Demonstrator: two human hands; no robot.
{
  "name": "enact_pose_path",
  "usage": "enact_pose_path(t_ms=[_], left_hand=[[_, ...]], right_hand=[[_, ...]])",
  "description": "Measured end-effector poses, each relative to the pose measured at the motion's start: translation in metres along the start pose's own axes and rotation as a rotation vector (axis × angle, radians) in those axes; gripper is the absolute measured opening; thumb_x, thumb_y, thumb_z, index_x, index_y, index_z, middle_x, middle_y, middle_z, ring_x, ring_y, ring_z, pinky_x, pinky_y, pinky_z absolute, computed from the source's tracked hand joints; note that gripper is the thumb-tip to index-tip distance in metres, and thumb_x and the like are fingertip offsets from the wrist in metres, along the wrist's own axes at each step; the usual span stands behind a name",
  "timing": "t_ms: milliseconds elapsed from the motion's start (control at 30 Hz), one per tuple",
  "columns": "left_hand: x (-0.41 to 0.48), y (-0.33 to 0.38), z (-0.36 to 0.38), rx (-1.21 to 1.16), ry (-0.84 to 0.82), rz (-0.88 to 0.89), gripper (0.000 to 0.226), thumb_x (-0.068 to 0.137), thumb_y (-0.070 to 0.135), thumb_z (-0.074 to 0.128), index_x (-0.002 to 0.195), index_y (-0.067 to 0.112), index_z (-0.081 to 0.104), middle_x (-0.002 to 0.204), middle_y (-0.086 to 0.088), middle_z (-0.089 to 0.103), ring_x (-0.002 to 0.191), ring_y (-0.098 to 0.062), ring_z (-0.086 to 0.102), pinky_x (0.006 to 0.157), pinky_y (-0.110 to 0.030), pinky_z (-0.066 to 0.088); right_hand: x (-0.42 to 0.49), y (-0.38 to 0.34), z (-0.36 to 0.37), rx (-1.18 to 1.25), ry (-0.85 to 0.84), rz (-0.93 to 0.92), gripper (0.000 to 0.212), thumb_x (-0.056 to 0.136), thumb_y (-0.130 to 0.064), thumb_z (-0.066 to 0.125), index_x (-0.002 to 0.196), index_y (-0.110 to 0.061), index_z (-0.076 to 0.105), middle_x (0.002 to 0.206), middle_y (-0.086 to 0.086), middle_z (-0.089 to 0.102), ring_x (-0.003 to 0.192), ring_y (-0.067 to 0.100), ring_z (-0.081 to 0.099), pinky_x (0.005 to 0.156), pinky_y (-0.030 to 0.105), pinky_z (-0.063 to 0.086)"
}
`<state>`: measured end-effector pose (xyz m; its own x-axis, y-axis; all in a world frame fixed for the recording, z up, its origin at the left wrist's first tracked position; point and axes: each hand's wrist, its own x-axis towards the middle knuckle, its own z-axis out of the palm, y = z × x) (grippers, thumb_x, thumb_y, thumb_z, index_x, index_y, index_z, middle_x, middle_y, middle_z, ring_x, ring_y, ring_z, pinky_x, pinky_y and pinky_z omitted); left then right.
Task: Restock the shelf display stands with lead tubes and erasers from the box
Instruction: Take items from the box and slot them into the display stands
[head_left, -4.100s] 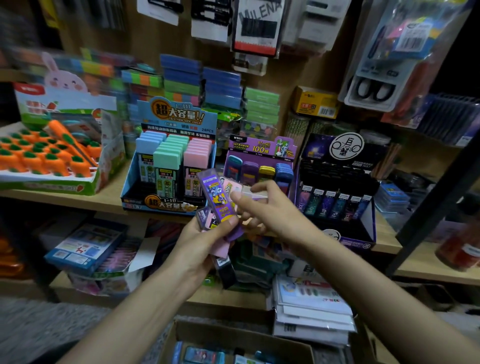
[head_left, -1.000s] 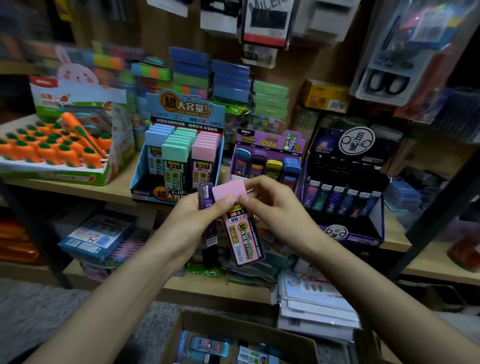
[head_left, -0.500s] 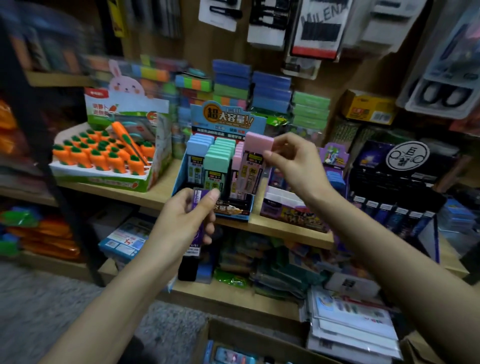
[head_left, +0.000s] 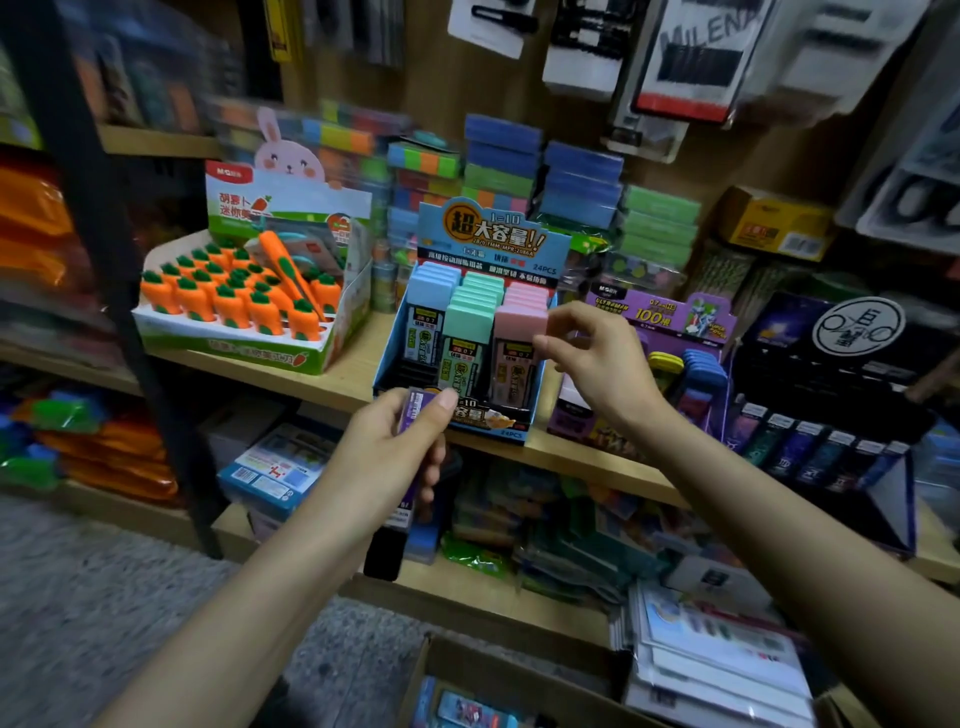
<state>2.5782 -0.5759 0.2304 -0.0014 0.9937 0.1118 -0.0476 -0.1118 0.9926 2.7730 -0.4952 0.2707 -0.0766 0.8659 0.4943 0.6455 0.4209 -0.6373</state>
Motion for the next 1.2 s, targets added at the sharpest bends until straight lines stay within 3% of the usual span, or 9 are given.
enact_pose_path(t_ms=[300, 467, 633, 767, 867, 933, 1033, 1100, 1200], left_hand=[[0.001, 0.000, 0.004, -0.106, 0.035, -0.065, 0.025, 0.095, 0.037, 0.047, 0.082, 0.016, 0.048, 0.050, 0.009, 0.054, 0.043, -0.005, 0.050, 0.040, -0.020, 0.042], [0.000, -0.001, 0.010, -0.051, 0.066, 0.073, 0.018, 0.094, 0.031, 0.046, 0.087, 0.016, 0.052, 0.060, 0.010, 0.060, 0.056, 0.000, 0.059, 0.053, -0.016, 0.049], [-0.006, 0.003, 0.015, 0.042, 0.066, 0.207, 0.020, 0.080, 0.044, 0.056, 0.086, 0.026, 0.064, 0.076, 0.011, 0.066, 0.070, 0.003, 0.061, 0.060, -0.010, 0.047], [-0.002, 0.000, 0.030, -0.046, 0.096, 0.191, 0.006, 0.089, 0.029, 0.057, 0.089, 0.025, 0.061, 0.077, 0.004, 0.061, 0.067, 0.000, 0.060, 0.054, -0.011, 0.046], [0.001, -0.006, 0.045, -0.103, 0.135, 0.173, 0.005, 0.091, 0.019, 0.056, 0.087, 0.021, 0.057, 0.079, 0.002, 0.059, 0.072, -0.005, 0.060, 0.055, -0.013, 0.050], [0.001, -0.009, 0.055, -0.163, 0.141, 0.131, 0.004, 0.092, 0.018, 0.054, 0.089, 0.018, 0.055, 0.083, 0.000, 0.059, 0.078, -0.008, 0.062, 0.060, -0.015, 0.054], [0.002, -0.011, 0.071, -0.234, 0.121, 0.069, 0.006, 0.093, 0.021, 0.054, 0.091, 0.015, 0.055, 0.090, -0.007, 0.061, 0.084, -0.013, 0.063, 0.063, -0.017, 0.056], [0.001, -0.013, 0.081, -0.194, 0.073, 0.041, 0.012, 0.091, 0.028, 0.056, 0.092, 0.016, 0.058, 0.095, -0.007, 0.065, 0.089, -0.017, 0.065, 0.068, -0.024, 0.057], [-0.006, -0.018, 0.102, 0.066, -0.049, 0.099, 0.017, 0.088, 0.036, 0.057, 0.087, 0.019, 0.061, 0.091, -0.001, 0.067, 0.088, -0.013, 0.063, 0.080, -0.035, 0.053]], right_hand=[[0.003, 0.002, 0.012, -0.029, -0.003, 0.039, 0.014, 0.087, -0.015, 0.064, 0.098, -0.007, 0.067, 0.093, 0.004, 0.068, 0.088, 0.019, 0.063, 0.081, 0.043, 0.053], [0.000, 0.009, 0.009, -0.091, -0.028, 0.103, 0.017, 0.089, -0.018, 0.063, 0.099, -0.006, 0.068, 0.091, 0.005, 0.069, 0.087, 0.018, 0.065, 0.081, 0.038, 0.053], [-0.016, 0.001, -0.001, -0.373, 0.010, 0.046, 0.025, 0.092, -0.032, 0.057, 0.102, -0.010, 0.063, 0.093, 0.003, 0.066, 0.085, 0.017, 0.061, 0.071, 0.034, 0.051], [-0.071, -0.005, -0.004, 0.047, -0.183, 0.119, 0.018, 0.093, -0.043, 0.049, 0.088, -0.029, 0.058, 0.081, -0.011, 0.061, 0.074, -0.006, 0.056, 0.064, 0.017, 0.042], [-0.111, -0.006, -0.012, 0.555, -0.308, 0.350, 0.027, 0.079, -0.047, 0.059, 0.094, -0.025, 0.064, 0.089, -0.005, 0.069, 0.081, 0.001, 0.064, 0.069, 0.015, 0.050], [-0.123, -0.004, -0.020, 0.759, -0.234, 0.453, 0.023, 0.076, -0.030, 0.070, 0.095, -0.019, 0.066, 0.091, 0.002, 0.072, 0.080, 0.014, 0.069, 0.066, 0.021, 0.054], [-0.124, -0.003, -0.036, 0.776, -0.039, 0.499, 0.012, 0.080, -0.008, 0.070, 0.089, -0.013, 0.066, 0.078, 0.002, 0.071, 0.065, 0.011, 0.065, 0.053, 0.017, 0.048], [-0.120, -0.001, -0.052, 0.822, 0.081, 0.531, 0.012, 0.080, -0.008, 0.071, 0.089, -0.013, 0.066, 0.070, 0.000, 0.067, 0.058, 0.011, 0.060, 0.050, 0.020, 0.047], [-0.120, 0.005, -0.079, 0.862, 0.244, 0.535, 0.012, 0.081, -0.015, 0.071, 0.090, -0.011, 0.064, 0.068, 0.001, 0.067, 0.058, 0.012, 0.060, 0.051, 0.026, 0.049]])
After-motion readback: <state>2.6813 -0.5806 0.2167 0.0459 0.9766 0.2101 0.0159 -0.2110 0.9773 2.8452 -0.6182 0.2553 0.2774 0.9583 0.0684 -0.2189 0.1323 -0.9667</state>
